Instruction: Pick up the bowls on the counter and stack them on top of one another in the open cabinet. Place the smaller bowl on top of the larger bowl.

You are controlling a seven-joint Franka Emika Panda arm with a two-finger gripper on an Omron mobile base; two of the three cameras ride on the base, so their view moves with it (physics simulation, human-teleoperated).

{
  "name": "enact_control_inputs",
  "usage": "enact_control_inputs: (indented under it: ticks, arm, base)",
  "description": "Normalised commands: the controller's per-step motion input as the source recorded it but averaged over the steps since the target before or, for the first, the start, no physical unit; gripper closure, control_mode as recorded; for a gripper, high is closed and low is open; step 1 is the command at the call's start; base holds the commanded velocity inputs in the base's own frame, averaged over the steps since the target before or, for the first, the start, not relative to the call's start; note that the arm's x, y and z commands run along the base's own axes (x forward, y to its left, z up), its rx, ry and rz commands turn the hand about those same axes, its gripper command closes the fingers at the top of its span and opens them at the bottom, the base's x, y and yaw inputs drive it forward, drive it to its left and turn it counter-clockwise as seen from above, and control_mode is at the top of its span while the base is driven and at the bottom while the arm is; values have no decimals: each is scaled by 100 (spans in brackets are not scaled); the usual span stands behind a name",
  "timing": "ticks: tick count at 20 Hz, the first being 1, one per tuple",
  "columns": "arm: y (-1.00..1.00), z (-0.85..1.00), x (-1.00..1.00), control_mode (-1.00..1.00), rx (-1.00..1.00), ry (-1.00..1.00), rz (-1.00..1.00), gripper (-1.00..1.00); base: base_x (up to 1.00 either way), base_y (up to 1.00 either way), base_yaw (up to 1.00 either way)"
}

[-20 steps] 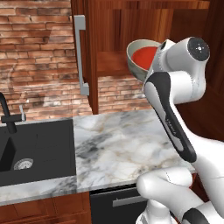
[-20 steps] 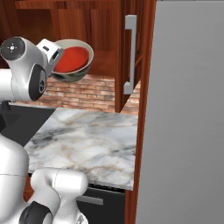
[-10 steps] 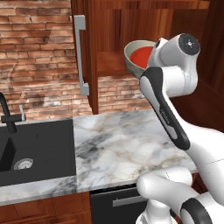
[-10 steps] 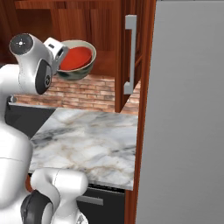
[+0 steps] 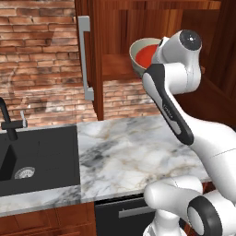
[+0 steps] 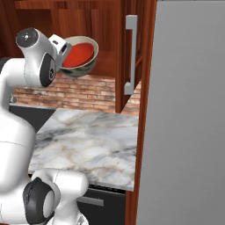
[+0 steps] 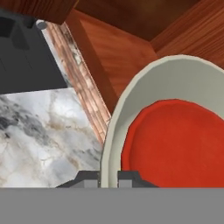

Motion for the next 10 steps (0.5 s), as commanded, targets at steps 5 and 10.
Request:
enact_control_inputs:
  ticks: [5, 10]
  arm:
    - [0, 1, 31, -100, 0, 0, 0, 100]
    - [-1, 1, 31, -100, 0, 0, 0, 100]
  base:
    - [0, 0, 0]
    - [0, 0, 0]
